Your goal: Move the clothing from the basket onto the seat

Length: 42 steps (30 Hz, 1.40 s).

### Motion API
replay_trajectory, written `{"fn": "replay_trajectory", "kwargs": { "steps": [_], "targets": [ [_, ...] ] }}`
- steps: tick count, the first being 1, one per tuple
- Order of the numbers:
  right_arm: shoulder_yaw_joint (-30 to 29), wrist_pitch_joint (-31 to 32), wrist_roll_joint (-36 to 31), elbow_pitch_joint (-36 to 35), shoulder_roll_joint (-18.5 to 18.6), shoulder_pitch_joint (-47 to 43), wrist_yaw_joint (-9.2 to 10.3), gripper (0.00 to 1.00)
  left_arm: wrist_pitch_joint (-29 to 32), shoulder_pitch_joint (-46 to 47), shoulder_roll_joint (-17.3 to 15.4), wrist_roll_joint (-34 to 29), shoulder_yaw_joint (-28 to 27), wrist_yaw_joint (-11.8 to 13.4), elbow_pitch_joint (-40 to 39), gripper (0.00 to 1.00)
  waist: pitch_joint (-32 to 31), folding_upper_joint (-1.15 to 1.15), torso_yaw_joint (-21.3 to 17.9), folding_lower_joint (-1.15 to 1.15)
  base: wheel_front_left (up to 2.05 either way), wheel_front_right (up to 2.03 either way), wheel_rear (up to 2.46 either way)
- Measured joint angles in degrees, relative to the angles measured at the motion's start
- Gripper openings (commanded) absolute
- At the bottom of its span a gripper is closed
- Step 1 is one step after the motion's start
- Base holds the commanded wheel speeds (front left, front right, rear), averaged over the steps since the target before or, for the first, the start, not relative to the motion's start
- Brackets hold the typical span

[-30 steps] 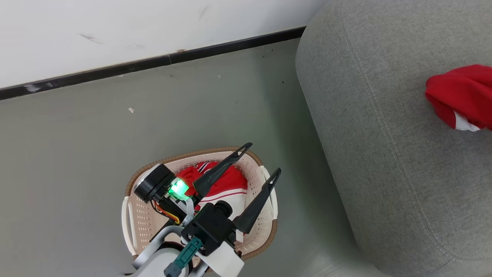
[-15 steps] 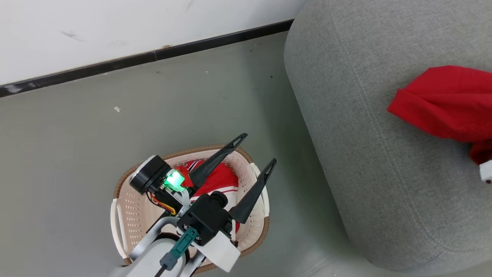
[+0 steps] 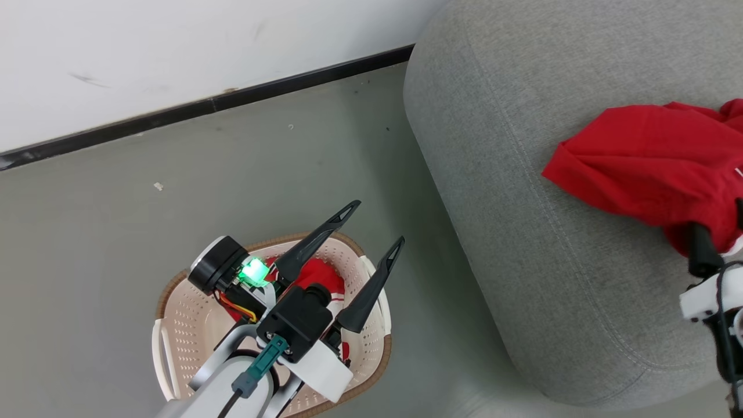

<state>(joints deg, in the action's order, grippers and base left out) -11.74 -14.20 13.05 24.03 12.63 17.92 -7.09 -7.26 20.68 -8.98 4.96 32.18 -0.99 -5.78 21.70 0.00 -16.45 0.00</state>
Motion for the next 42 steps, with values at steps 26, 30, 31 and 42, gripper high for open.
{"fn": "replay_trajectory", "kwargs": {
  "steps": [26,30,31,42],
  "targets": [
    [9.29,0.00,-2.14,-15.41,-4.50,-16.33,-0.01,1.00,-2.91,-3.76,-1.11,3.21,-4.04,1.04,3.99,1.00,-5.48,0.00,-6.34,0.00,0.00,0.00,0.00],
    [10.72,0.00,-2.58,-17.06,-2.91,-16.06,-0.01,1.00,-3.61,-4.99,-0.90,3.72,-5.50,2.32,4.83,1.00,-6.66,0.00,-6.52,0.00,0.00,0.00,0.00],
    [11.11,0.00,-2.77,-17.41,-2.68,-15.85,-0.01,1.00,-3.69,-5.10,-0.79,4.00,-5.83,2.74,5.01,1.00,-6.96,0.00,-6.47,0.00,0.00,0.00,0.00],
    [17.84,0.00,-6.06,-18.47,-1.63,-8.51,-0.01,1.00,-5.45,-9.68,-0.64,6.28,-12.13,7.59,6.22,1.00,-9.59,0.00,-3.19,0.00,0.00,0.00,0.00]
  ]
}}
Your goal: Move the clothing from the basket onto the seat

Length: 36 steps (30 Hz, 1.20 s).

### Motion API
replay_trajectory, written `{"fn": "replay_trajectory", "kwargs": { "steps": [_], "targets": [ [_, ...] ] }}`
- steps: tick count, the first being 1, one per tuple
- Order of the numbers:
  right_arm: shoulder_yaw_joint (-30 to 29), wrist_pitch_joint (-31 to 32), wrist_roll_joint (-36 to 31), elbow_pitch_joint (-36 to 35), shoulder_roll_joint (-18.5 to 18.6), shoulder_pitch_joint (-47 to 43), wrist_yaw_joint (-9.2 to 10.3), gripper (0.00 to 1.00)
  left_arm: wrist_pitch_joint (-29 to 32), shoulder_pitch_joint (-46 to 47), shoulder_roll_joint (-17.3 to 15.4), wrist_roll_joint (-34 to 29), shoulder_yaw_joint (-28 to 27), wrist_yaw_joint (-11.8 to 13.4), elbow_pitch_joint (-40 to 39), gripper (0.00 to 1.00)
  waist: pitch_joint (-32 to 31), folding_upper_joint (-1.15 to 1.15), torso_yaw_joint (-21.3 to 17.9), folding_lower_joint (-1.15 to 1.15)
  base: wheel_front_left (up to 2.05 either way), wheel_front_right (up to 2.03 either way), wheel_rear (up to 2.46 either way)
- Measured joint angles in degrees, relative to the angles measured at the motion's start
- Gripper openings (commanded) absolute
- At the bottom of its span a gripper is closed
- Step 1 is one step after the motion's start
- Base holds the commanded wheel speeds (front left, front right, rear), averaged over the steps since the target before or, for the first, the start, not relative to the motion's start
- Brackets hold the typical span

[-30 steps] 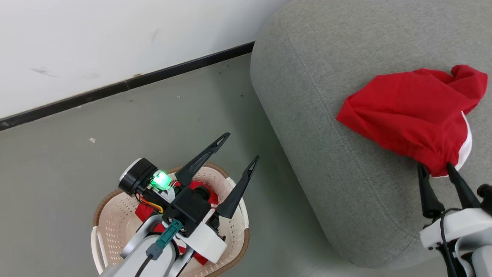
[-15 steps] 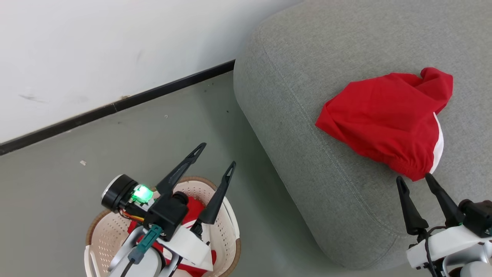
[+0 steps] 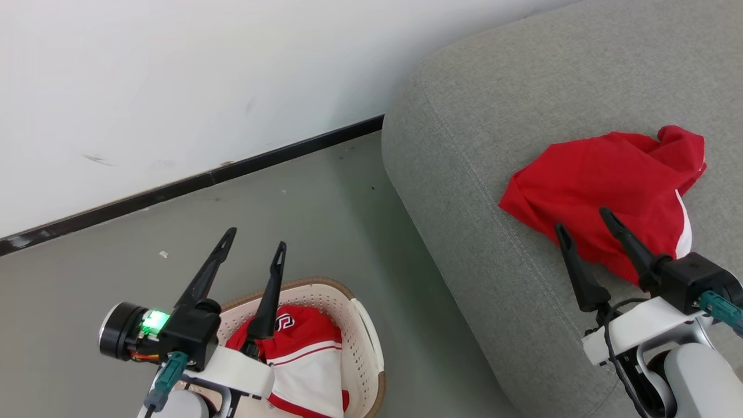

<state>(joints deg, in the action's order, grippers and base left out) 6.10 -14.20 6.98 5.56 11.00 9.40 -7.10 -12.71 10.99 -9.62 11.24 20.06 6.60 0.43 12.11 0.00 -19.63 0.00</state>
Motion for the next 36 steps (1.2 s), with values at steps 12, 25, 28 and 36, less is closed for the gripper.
{"fn": "replay_trajectory", "kwargs": {
  "steps": [12,25,28,36],
  "targets": [
    [4.30,0.00,-2.48,0.94,-2.04,4.15,0.00,1.00,-1.09,-7.20,0.26,3.22,-6.56,4.64,0.26,1.00,-2.56,0.00,6.10,0.00,0.00,0.00,0.00],
    [4.23,0.00,-3.89,2.63,-5.30,2.64,0.00,1.00,-1.52,-12.54,0.69,4.90,-9.22,5.82,0.58,1.00,-5.77,0.00,13.10,0.00,0.00,0.00,0.00],
    [3.53,0.00,-4.16,2.85,-5.48,1.16,0.00,1.00,-1.52,-12.89,0.70,5.02,-9.50,5.81,0.60,1.00,-6.33,0.00,14.08,0.00,0.00,0.00,0.00],
    [-1.13,0.00,-6.79,2.45,-6.20,-3.40,0.00,1.00,-1.54,-12.91,0.67,5.84,-9.67,5.08,0.85,1.00,-8.61,0.00,17.64,0.00,0.00,0.00,0.00]
  ]
}}
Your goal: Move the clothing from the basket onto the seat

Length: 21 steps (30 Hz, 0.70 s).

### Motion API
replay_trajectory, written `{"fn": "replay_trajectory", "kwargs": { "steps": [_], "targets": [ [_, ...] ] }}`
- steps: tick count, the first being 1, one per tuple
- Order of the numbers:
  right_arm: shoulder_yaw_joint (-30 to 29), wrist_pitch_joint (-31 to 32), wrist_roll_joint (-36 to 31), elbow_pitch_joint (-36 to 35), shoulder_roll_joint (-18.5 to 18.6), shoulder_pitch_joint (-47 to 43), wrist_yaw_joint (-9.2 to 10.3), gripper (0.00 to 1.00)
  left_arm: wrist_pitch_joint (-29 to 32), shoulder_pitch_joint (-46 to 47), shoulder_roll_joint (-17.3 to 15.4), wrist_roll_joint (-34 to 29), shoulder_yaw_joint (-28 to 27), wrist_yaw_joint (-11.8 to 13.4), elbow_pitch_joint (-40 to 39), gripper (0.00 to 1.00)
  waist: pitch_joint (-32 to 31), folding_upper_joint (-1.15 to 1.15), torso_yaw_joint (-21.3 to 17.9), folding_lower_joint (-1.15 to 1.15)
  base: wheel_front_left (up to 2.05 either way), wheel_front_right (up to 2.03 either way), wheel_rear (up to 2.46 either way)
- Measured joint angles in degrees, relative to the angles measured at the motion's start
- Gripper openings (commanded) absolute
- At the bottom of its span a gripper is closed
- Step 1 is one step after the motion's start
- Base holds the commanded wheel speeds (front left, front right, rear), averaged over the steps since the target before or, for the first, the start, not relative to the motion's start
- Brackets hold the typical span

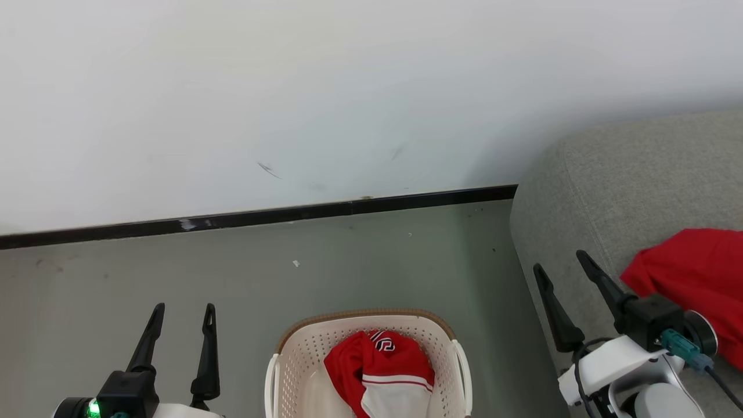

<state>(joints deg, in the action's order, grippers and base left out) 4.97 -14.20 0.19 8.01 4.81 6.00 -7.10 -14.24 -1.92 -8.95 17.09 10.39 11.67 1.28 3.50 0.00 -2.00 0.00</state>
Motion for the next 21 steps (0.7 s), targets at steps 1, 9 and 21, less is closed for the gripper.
{"fn": "replay_trajectory", "kwargs": {
  "steps": [1,9,21],
  "targets": [
    [-0.63,0.00,-0.31,-0.08,-0.29,-0.50,0.00,1.00,-0.04,0.00,-0.02,0.00,0.01,-0.12,0.05,1.00,-0.28,0.00,0.38,0.00,0.00,0.00,0.00],
    [-3.81,0.00,-0.89,-1.79,-1.76,-6.06,0.00,1.00,-0.04,0.00,-0.05,-0.01,1.54,-2.23,1.57,1.00,-2.86,0.00,3.17,0.00,0.00,0.00,0.00],
    [-4.19,0.00,-2.25,-3.77,-2.54,-10.54,0.00,1.00,-0.04,-1.19,-0.15,0.02,1.66,-3.22,3.18,1.00,-5.02,0.00,4.39,0.00,0.00,0.00,0.00]
  ]
}}
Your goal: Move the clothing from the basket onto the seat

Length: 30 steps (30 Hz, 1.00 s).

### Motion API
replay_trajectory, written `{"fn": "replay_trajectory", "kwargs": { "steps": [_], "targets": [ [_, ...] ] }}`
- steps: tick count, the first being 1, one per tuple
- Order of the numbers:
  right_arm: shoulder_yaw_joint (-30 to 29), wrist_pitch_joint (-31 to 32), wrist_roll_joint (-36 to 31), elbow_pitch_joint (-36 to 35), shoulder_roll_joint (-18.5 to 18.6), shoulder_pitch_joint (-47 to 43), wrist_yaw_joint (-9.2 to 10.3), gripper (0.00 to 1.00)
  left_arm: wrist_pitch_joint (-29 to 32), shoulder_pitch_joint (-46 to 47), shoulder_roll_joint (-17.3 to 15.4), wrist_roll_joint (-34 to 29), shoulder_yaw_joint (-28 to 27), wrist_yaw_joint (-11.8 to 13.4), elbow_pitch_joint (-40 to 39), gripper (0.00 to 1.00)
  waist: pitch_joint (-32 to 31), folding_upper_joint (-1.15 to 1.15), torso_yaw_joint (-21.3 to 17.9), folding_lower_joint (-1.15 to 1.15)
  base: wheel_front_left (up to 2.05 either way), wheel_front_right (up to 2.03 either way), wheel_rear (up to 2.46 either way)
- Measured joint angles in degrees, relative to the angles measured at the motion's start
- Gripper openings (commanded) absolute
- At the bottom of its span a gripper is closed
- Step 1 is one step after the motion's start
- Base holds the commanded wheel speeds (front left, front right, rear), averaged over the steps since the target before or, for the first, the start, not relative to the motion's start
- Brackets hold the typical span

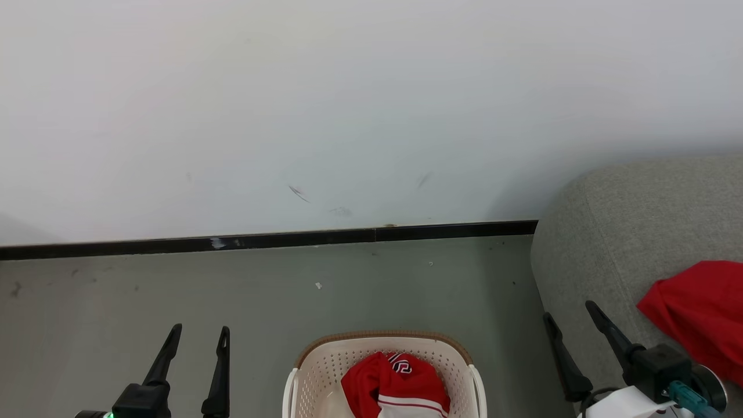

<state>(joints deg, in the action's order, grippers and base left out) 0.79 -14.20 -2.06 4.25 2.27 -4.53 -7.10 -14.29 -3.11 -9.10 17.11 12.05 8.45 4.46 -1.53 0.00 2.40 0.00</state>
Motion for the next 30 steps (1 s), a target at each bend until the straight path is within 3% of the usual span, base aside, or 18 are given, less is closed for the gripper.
{"fn": "replay_trajectory", "kwargs": {
  "steps": [26,30],
  "targets": [
    [0.79,0.00,2.13,-3.76,-0.03,-2.38,0.00,1.00,0.00,0.10,-0.49,-0.16,-0.30,-0.64,0.15,1.00,1.74,0.00,-1.09,0.00,0.00,0.00,0.00],
    [0.89,0.00,2.08,-4.31,-0.04,-2.37,0.00,1.00,0.00,0.51,-1.00,-0.79,0.44,-1.64,0.51,1.00,2.45,0.00,-1.20,0.00,0.00,0.00,0.00]
  ]
}}
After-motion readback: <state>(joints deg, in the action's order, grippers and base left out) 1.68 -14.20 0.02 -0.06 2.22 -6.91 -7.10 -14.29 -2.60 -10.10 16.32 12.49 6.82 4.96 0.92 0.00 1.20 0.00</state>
